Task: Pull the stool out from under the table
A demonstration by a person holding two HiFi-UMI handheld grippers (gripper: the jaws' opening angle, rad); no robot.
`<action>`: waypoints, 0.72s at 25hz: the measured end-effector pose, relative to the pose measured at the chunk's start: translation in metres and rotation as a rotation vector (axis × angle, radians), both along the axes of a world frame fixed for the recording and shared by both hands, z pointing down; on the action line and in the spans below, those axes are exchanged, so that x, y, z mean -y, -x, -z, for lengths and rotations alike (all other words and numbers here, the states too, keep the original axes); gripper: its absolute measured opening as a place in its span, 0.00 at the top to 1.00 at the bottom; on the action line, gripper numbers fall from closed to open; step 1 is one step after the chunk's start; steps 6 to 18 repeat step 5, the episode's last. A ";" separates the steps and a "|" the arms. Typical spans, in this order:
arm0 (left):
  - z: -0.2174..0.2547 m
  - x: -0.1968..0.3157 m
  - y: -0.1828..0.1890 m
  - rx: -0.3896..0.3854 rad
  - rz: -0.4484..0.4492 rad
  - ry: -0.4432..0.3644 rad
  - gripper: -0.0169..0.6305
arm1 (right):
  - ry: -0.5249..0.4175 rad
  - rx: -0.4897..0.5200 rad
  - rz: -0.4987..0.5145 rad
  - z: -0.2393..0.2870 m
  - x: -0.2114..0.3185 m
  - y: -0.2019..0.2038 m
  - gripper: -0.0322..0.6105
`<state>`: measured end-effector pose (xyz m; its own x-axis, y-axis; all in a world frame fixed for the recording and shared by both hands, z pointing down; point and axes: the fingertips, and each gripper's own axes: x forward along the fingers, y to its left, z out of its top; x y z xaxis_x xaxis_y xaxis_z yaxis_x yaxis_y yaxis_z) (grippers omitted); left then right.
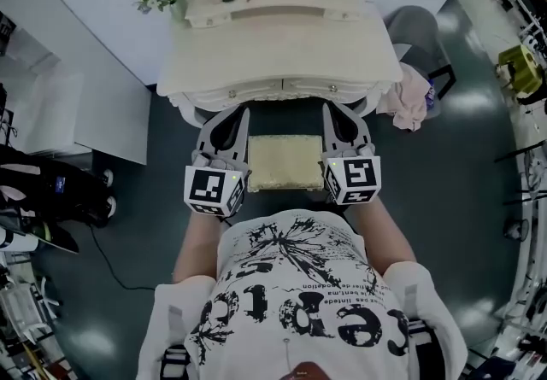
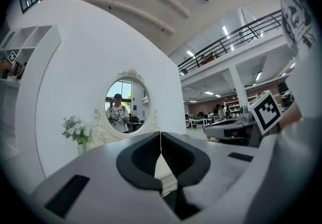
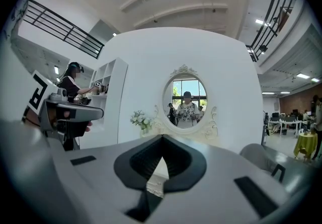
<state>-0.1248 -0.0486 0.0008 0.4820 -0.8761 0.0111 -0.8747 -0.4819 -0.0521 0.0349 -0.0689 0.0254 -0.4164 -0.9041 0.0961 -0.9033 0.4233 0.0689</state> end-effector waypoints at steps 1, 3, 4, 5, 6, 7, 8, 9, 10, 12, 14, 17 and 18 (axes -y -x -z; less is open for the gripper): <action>-0.001 0.001 0.000 -0.001 0.002 0.002 0.94 | 0.000 -0.002 0.003 -0.001 0.000 0.000 0.92; -0.001 0.002 0.001 -0.006 0.006 0.004 0.94 | -0.002 -0.004 0.009 -0.002 0.000 0.002 0.92; -0.002 0.003 0.001 -0.008 0.007 0.004 0.94 | -0.003 -0.004 0.012 -0.002 0.000 0.003 0.92; -0.002 0.004 0.002 -0.010 0.009 0.005 0.94 | -0.004 -0.004 0.015 -0.003 0.000 0.003 0.92; -0.002 0.004 0.002 -0.010 0.009 0.005 0.94 | -0.004 -0.004 0.015 -0.003 0.000 0.003 0.92; -0.002 0.004 0.002 -0.010 0.009 0.005 0.94 | -0.004 -0.004 0.015 -0.003 0.000 0.003 0.92; -0.002 0.004 0.002 -0.010 0.009 0.005 0.94 | -0.004 -0.004 0.015 -0.003 0.000 0.003 0.92; -0.002 0.004 0.002 -0.010 0.009 0.005 0.94 | -0.004 -0.004 0.015 -0.003 0.000 0.003 0.92; -0.002 0.004 0.002 -0.010 0.009 0.005 0.94 | -0.004 -0.004 0.015 -0.003 0.000 0.003 0.92; -0.002 0.004 0.002 -0.010 0.009 0.005 0.94 | -0.004 -0.004 0.015 -0.003 0.000 0.003 0.92; -0.002 0.004 0.002 -0.010 0.009 0.005 0.94 | -0.004 -0.004 0.015 -0.003 0.000 0.003 0.92; -0.002 0.004 0.002 -0.010 0.009 0.005 0.94 | -0.004 -0.004 0.015 -0.003 0.000 0.003 0.92; -0.002 0.004 0.002 -0.010 0.009 0.005 0.94 | -0.004 -0.004 0.015 -0.003 0.000 0.003 0.92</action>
